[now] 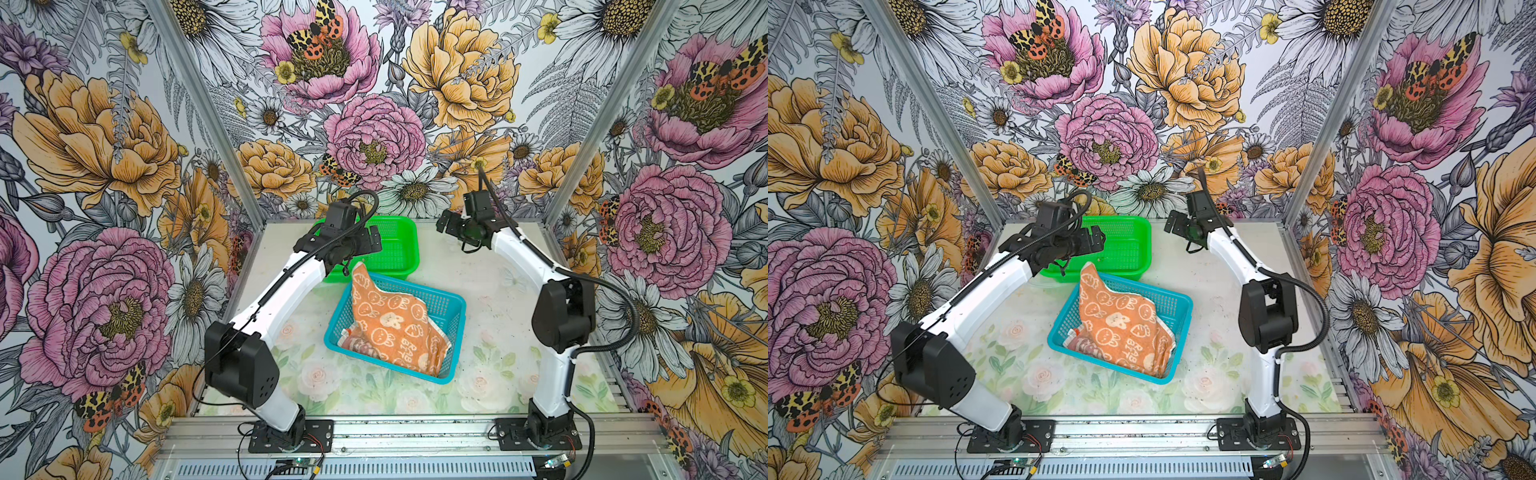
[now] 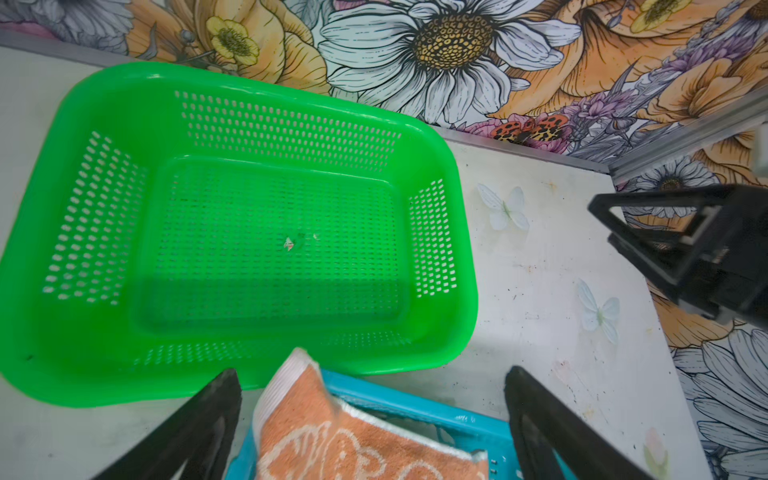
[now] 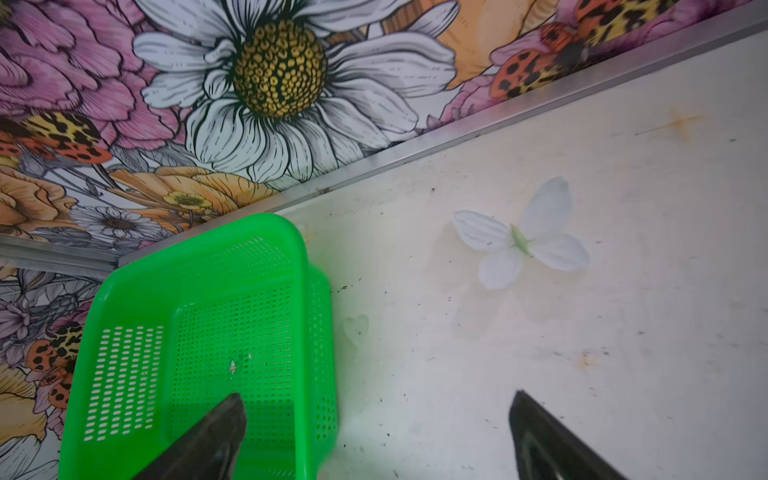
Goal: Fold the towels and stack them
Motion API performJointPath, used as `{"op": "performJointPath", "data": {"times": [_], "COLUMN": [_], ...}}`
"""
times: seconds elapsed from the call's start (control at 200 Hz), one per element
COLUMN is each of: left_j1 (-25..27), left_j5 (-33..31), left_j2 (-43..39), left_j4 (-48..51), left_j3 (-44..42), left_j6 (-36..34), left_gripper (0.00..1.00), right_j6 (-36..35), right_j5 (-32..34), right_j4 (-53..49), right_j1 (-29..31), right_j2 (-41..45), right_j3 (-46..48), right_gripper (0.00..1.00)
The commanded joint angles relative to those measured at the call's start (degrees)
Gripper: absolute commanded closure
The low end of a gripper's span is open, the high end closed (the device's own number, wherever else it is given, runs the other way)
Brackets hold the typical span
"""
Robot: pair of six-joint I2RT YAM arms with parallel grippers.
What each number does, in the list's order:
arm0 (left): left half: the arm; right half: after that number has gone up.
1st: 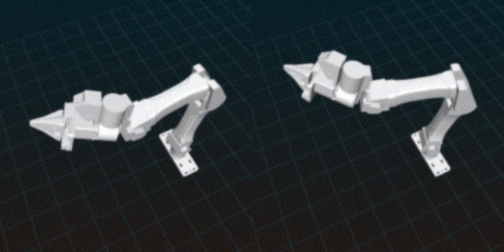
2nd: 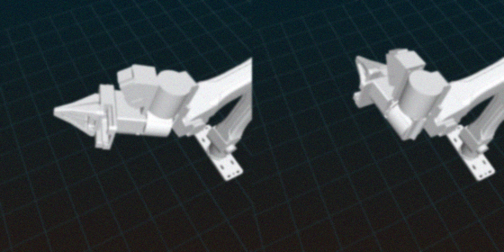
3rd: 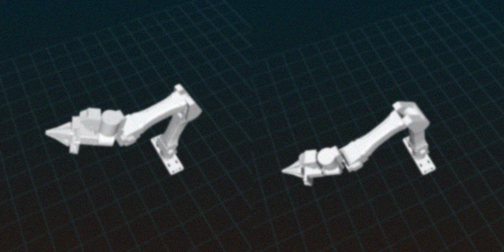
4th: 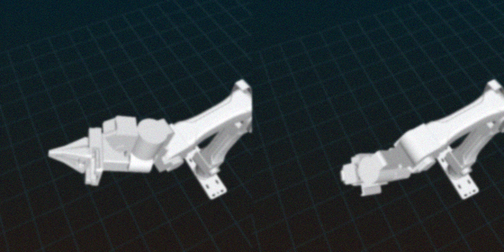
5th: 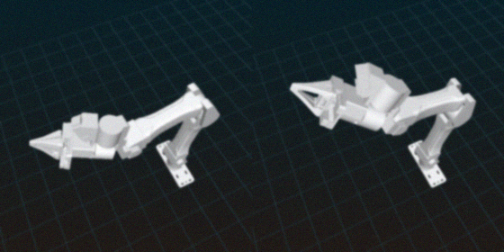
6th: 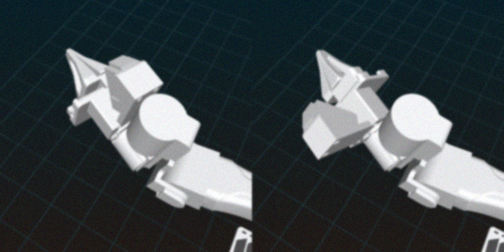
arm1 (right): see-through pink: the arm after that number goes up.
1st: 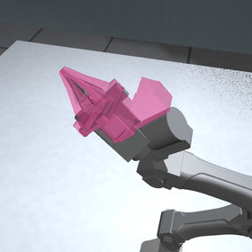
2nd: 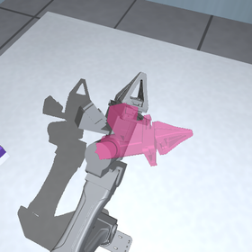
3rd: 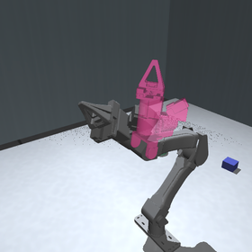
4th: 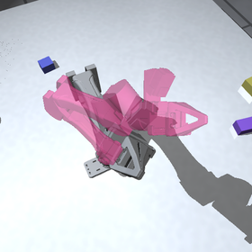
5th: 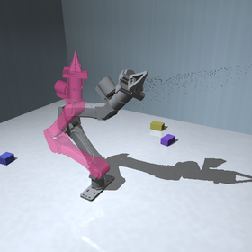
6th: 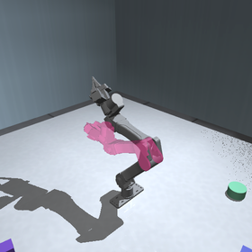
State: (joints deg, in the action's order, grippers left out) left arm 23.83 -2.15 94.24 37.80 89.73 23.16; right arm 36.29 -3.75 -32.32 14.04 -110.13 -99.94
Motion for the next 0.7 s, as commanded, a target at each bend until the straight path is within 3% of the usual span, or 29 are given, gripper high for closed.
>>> {"op": "performJointPath", "data": {"times": [0.0,0.22,0.41,0.58,0.695], "left_j1": [2.6,7.9,11.1,11.6,11.5], "left_j5": [-1.2,-2.9,-3.9,-5.6,-6.9], "left_j2": [7.2,26.6,39.7,45.0,46.4], "left_j4": [3.4,8.6,13.4,14.7,14.8], "left_j3": [7.4,27.2,42.3,46.6,46.2], "left_j6": [-3.4,-5.8,-6.2,-6.2,-7.1], "left_gripper": [0.01,0.01,0.01,0.08,0.17], "right_j6": [-3.0,-5.2,-6.2,-6.3,-5.9], "right_j5": [0.3,-2.4,-5.0,-7.1,-8.3], "right_j4": [-0.1,-0.1,-0.2,-0.2,-0.1], "right_j1": [-3.4,-11.5,-16.2,-18.3,-18.5], "right_j2": [9.2,25.9,35.0,38.7,39.7], "right_j3": [7.7,24.1,34.2,39.6,41.4], "right_gripper": [0.01,0.01,0.01,0.01,0.01]}}
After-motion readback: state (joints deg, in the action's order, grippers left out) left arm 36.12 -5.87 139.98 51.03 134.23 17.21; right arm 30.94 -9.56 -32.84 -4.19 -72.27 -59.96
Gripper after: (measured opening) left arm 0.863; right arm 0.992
